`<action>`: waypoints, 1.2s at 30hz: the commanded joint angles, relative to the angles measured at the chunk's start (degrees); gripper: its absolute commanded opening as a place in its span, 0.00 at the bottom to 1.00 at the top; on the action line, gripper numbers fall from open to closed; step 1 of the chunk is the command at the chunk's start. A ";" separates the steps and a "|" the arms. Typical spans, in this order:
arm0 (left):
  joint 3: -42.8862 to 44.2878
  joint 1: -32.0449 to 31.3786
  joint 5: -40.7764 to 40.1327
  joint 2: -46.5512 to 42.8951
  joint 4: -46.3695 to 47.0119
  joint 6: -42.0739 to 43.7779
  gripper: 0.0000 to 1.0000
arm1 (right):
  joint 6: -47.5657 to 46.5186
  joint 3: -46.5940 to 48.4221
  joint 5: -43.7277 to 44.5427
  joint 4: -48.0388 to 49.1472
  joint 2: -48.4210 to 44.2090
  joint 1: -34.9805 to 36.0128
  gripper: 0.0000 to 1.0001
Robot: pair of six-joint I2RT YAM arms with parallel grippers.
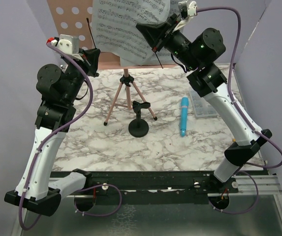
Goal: Set up the instrument practice props
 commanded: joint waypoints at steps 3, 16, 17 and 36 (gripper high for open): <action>-1.68 0.28 1.32 -1.92 2.71 2.39 0.00 | 1.76 4.73 -1.64 -1.79 3.31 0.22 0.00; -2.45 0.28 3.50 -2.19 3.62 3.70 0.00 | 3.34 9.72 -8.25 -2.41 7.65 1.19 0.00; -2.49 0.35 3.67 -2.21 3.60 3.65 0.00 | 3.29 10.27 -8.60 -2.62 8.03 1.50 0.00; -4.02 0.34 5.01 -3.26 4.16 3.10 0.00 | 2.23 19.43 -8.04 -6.16 16.99 7.68 0.00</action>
